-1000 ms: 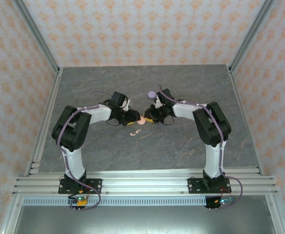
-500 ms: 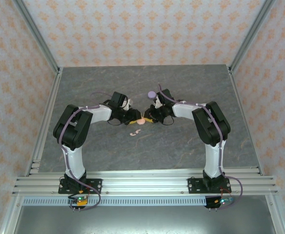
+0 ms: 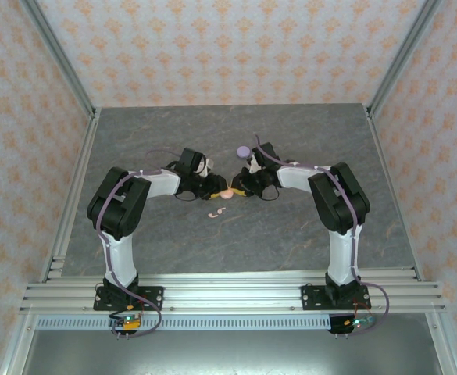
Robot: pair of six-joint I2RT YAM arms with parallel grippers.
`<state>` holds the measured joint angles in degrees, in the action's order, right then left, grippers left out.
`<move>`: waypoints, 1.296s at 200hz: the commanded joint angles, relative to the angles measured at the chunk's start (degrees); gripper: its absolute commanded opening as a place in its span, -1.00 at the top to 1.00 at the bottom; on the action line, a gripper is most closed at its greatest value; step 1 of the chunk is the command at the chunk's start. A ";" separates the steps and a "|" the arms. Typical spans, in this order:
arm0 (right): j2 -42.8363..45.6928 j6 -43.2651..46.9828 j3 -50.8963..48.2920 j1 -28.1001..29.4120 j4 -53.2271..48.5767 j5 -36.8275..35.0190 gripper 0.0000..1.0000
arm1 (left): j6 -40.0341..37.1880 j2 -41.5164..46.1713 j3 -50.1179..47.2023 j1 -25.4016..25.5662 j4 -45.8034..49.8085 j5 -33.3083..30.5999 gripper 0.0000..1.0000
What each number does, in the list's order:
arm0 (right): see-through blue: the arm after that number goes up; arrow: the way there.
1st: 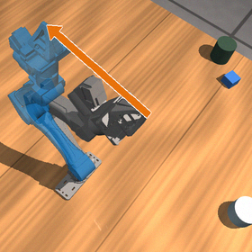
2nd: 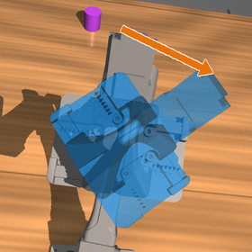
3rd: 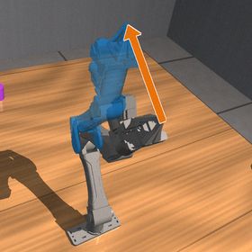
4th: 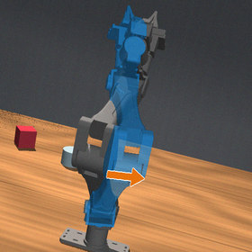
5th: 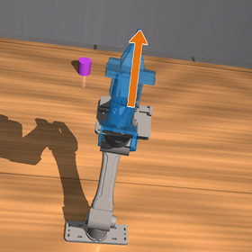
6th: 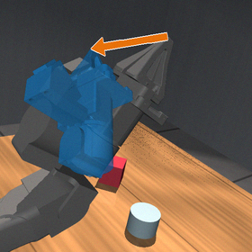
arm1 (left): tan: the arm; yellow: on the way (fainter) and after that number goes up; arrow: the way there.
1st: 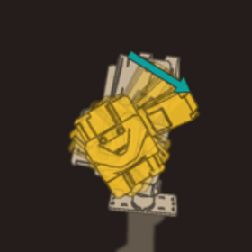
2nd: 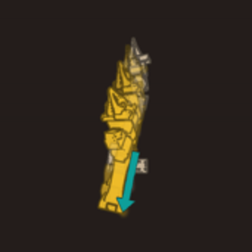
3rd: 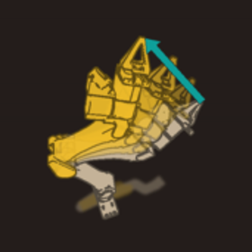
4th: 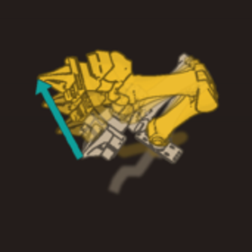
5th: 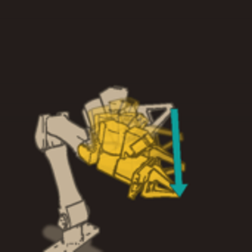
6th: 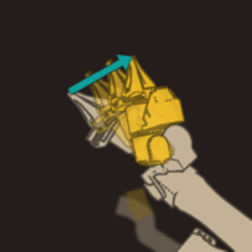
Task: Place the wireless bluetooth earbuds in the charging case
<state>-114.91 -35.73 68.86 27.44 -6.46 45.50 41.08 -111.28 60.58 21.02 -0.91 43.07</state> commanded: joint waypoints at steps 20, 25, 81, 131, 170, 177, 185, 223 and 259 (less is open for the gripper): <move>1.82 -1.17 -1.73 -0.01 0.98 0.20 0.61 | 3.91 0.28 -1.55 1.35 -5.13 -0.38 0.39; 2.20 -1.14 -1.94 -0.05 0.99 0.21 0.61 | 4.37 0.51 -1.73 1.37 -5.62 -0.62 0.39; 3.47 -1.26 -2.88 -0.54 1.20 1.10 0.64 | 10.36 0.76 -3.09 1.47 -13.73 -0.89 0.36; 3.82 -2.57 -3.86 -0.69 3.02 1.43 0.67 | 13.45 0.29 -3.84 1.73 -17.96 -0.79 0.37; 3.92 -2.87 -3.73 -0.98 3.42 1.52 0.68 | 12.85 -0.51 -2.84 2.22 -16.90 0.04 0.37; 4.07 -2.99 -3.82 -1.03 3.42 1.29 0.67 | 11.97 -0.59 -2.52 2.36 -15.57 -0.08 0.37; 4.09 -2.92 -3.82 -1.09 3.43 1.26 0.67 | 10.67 -0.52 -2.12 2.36 -13.29 -0.41 0.37; 3.87 -2.69 -3.43 -1.25 3.11 1.28 0.65 | 3.47 0.77 -0.24 2.45 -1.38 -4.42 0.24; 3.48 -2.21 -2.81 -1.30 2.29 1.35 0.64 | 1.37 1.51 -0.01 2.45 2.00 -6.11 0.18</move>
<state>-112.86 -38.15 65.28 26.30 -4.64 46.37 46.04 -111.18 59.88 23.24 -5.15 39.59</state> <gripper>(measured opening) 0.177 0.410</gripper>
